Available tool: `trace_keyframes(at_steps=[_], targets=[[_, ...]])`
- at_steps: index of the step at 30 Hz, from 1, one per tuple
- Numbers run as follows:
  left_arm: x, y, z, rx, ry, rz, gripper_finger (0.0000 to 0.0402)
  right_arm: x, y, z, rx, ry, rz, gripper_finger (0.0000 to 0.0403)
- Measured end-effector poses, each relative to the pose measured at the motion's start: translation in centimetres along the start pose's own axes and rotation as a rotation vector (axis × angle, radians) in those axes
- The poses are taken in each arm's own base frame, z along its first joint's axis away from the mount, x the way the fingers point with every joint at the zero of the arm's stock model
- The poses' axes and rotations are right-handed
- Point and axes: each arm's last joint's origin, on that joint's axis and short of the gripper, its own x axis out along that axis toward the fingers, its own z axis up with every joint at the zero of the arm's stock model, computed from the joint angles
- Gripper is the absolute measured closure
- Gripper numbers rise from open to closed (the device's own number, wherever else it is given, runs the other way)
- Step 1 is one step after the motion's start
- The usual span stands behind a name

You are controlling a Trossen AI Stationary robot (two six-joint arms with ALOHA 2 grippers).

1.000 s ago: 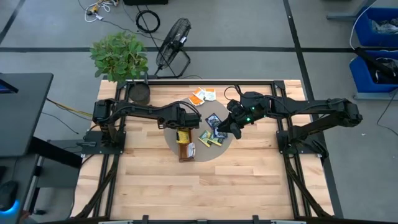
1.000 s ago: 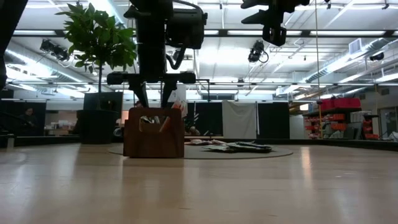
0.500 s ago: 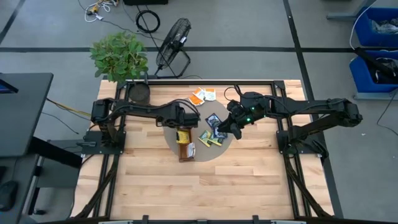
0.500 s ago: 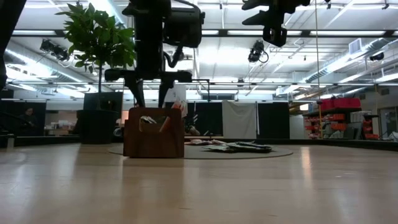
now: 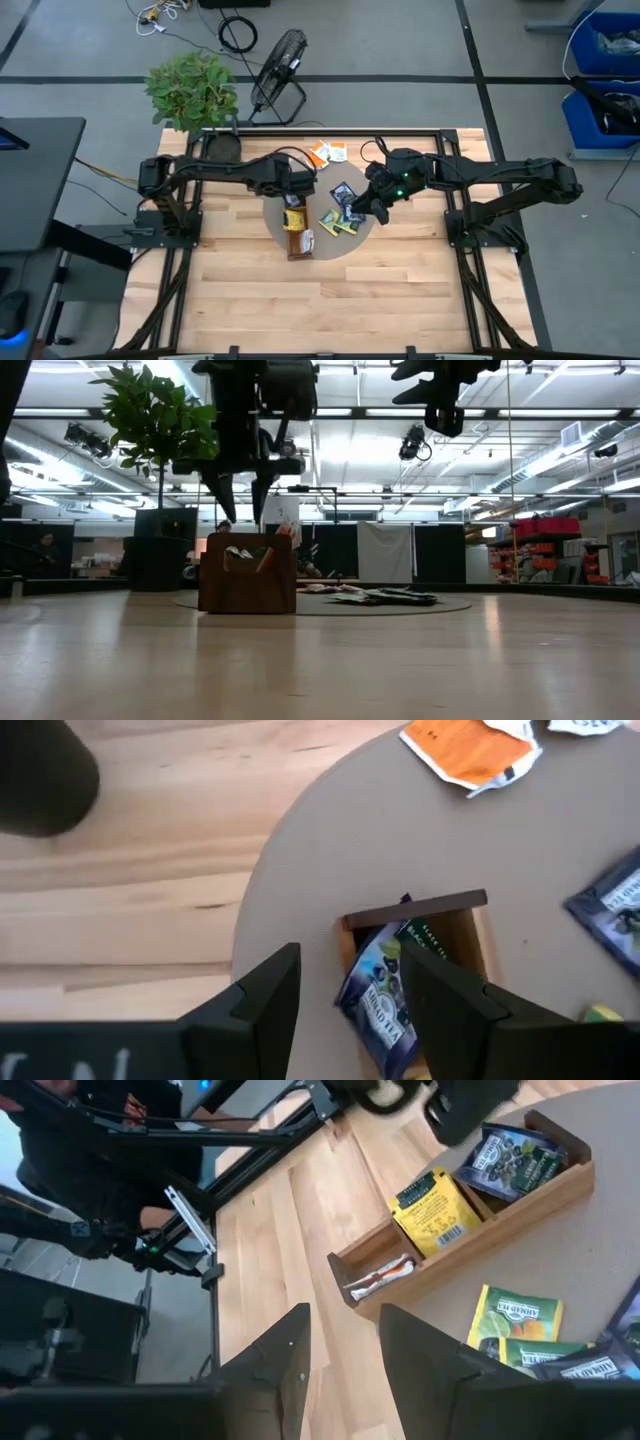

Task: Pick & Place Tea
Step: Put the violet tea bag into the top section of the wooden organizer

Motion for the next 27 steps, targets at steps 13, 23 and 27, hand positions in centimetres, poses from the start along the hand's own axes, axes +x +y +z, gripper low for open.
trace_keyframes(at_steps=[13, 23, 27], targets=[[-0.9, 0.0, 0.3, -0.051, 0.054, -0.069, 0.0223, 0.0, -0.1, 0.0, -0.01, -0.005, -0.018, 0.0273], [-3.4, 0.0, -1.5, 0.011, 0.017, -0.137, 0.0223, 0.1, -1.6, -1.9, -0.034, 0.158, -0.19, 0.0273], [-6.3, 0.5, -2.0, 0.012, -0.075, -0.23, 0.0223, 1.0, -2.9, -3.2, -0.111, 0.205, -0.254, 0.0268]])
